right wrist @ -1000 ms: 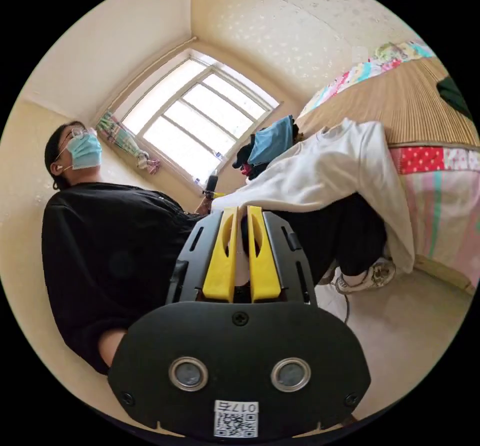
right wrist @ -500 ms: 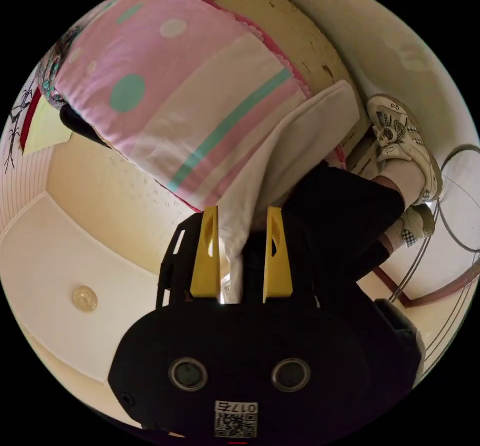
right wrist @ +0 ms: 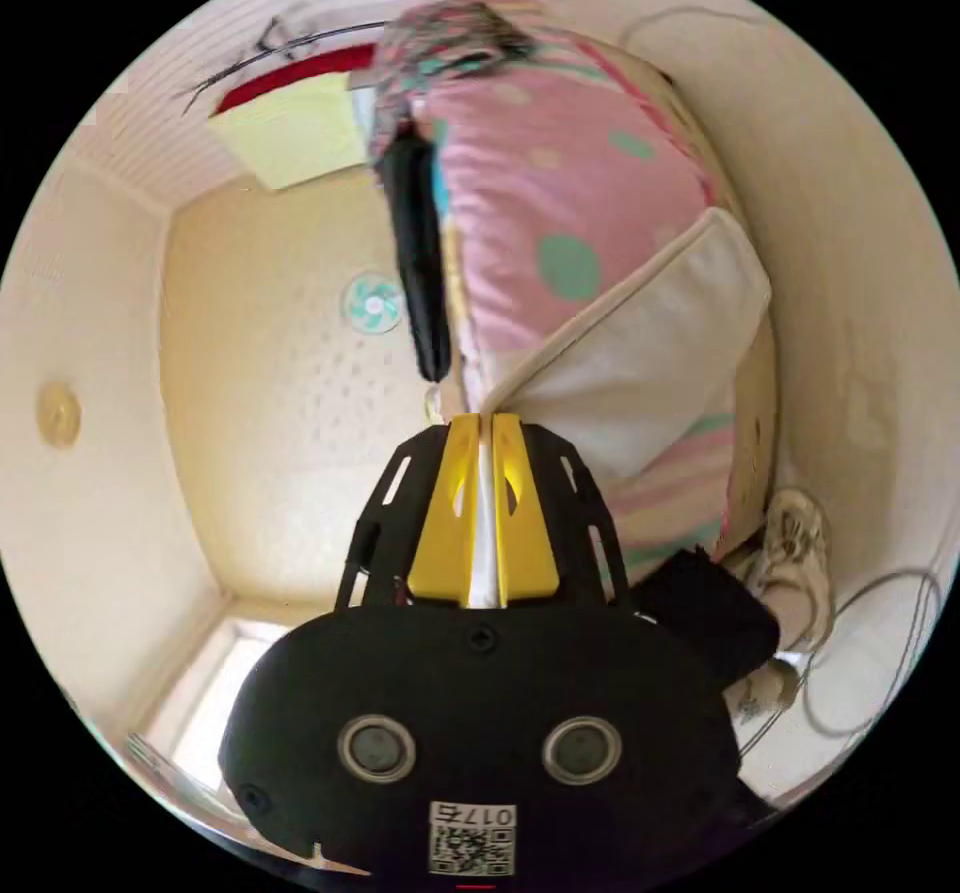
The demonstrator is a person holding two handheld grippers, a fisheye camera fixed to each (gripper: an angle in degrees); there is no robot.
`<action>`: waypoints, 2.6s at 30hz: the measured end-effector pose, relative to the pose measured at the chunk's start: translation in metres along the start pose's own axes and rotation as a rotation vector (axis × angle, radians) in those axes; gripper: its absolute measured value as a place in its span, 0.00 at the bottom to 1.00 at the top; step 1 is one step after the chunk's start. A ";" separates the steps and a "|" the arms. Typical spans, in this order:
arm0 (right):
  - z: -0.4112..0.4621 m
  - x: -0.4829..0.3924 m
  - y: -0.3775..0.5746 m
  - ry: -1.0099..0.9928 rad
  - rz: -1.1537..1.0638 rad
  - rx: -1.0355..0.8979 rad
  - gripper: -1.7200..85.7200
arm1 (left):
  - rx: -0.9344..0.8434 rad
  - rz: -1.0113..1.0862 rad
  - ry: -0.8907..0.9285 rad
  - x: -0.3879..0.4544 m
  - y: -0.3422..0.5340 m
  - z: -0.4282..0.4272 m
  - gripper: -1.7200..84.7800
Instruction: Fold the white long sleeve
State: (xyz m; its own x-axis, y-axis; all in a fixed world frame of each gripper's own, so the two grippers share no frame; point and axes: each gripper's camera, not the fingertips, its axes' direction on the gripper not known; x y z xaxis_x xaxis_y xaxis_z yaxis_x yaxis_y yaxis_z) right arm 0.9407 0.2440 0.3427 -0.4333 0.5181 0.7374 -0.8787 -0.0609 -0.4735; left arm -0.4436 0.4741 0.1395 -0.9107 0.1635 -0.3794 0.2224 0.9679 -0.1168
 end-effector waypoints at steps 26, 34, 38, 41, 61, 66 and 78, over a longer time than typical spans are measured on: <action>0.159 -0.036 0.531 0.058 -1.209 -1.271 0.11 | 0.231 -0.536 -0.145 -0.176 -0.109 -0.081 0.18; 0.146 0.066 0.621 0.149 -1.343 -1.388 0.08 | 0.675 -0.715 0.535 -0.306 -0.114 -0.025 0.16; 0.141 0.091 0.658 0.281 -1.495 -1.400 0.07 | 0.751 -0.645 0.468 -0.320 -0.112 -0.017 0.10; 0.136 0.105 0.669 0.317 -1.548 -1.389 0.07 | 0.866 -0.704 0.434 -0.314 -0.090 -0.013 0.06; 0.132 0.167 0.584 0.126 -1.179 -1.507 0.09 | -0.358 0.916 -1.442 -0.183 0.043 0.457 0.05; 0.139 0.179 0.574 0.130 -1.122 -1.553 0.09 | -0.278 0.539 -1.050 -0.233 0.029 0.404 0.08; 0.121 0.074 0.617 -0.166 -1.252 -1.395 0.10 | -0.241 0.526 -1.072 -0.324 0.066 0.435 0.07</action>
State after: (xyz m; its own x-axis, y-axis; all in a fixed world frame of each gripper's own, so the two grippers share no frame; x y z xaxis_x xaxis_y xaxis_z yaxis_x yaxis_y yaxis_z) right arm 0.3423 0.1419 0.1633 0.1572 -0.3748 0.9137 0.0743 0.9270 0.3675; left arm 0.0173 0.4019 -0.1442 0.0460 0.4166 -0.9079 0.3035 0.8601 0.4101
